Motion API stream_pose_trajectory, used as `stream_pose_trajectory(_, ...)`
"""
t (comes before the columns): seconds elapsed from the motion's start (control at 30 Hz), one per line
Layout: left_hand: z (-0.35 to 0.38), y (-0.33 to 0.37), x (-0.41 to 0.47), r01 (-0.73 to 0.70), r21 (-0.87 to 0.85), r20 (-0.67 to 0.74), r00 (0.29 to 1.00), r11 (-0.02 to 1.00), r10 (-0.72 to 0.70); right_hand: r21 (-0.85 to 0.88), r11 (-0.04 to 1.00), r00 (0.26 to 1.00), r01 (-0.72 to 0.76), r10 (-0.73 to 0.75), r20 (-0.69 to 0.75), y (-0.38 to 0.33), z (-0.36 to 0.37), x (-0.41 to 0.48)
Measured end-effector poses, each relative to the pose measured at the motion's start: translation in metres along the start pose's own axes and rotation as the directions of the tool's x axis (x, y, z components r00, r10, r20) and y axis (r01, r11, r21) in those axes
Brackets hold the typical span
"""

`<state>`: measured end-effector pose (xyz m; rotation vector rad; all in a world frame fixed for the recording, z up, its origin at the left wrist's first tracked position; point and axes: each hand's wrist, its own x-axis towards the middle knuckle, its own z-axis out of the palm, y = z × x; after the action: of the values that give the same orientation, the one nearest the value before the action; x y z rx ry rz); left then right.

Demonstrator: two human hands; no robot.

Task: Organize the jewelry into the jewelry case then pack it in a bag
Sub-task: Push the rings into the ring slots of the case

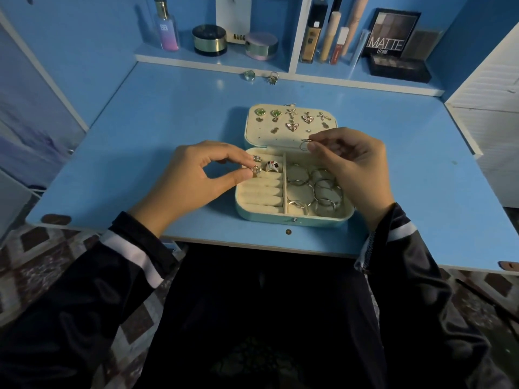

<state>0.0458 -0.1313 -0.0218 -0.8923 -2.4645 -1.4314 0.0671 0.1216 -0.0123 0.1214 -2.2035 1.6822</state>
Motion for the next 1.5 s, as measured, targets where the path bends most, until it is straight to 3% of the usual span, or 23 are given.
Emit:
stream_pose_trajectory(0.23, -0.002, -0.010, -0.006, 0.051, -0.156, 0.010, 0.999, 0.986, -0.050, -0.006, 1.000, 0.999, 0.018, -0.018, 0.028, -0.002, 0.000, 0.001)
stream_pose_trajectory(0.53, -0.001, -0.010, -0.004, 0.039, -0.138, 0.014, 0.999, 0.990, -0.037, -0.029, 0.998, 0.988, 0.055, -0.050, 0.148, -0.012, 0.006, 0.001)
stream_pose_trajectory(0.77, -0.009, -0.007, 0.003, -0.038, 0.038, 0.066, 0.997, 0.999, 0.035, -0.144, 0.982, 0.933, 0.125, -0.067, 0.353, -0.016, 0.012, -0.007)
stream_pose_trajectory(1.03, -0.003, -0.017, 0.005, -0.056, 0.008, 0.019, 0.998, 0.998, 0.056, -0.186, 0.963, 0.912, 0.193, -0.106, 0.396, -0.015, 0.014, -0.010)
stream_pose_trajectory(1.33, 0.004, -0.025, 0.005, -0.037, 0.169, 0.007, 0.999, 0.985, 0.036, -0.311, 0.876, 0.856, 0.370, -0.190, 0.481, -0.016, 0.016, -0.009)
stream_pose_trajectory(1.5, 0.004, -0.024, 0.003, -0.029, 0.183, 0.022, 0.999, 0.983, 0.025, -0.306, 0.897, 0.852, 0.320, -0.131, 0.507, -0.019, 0.014, -0.007)
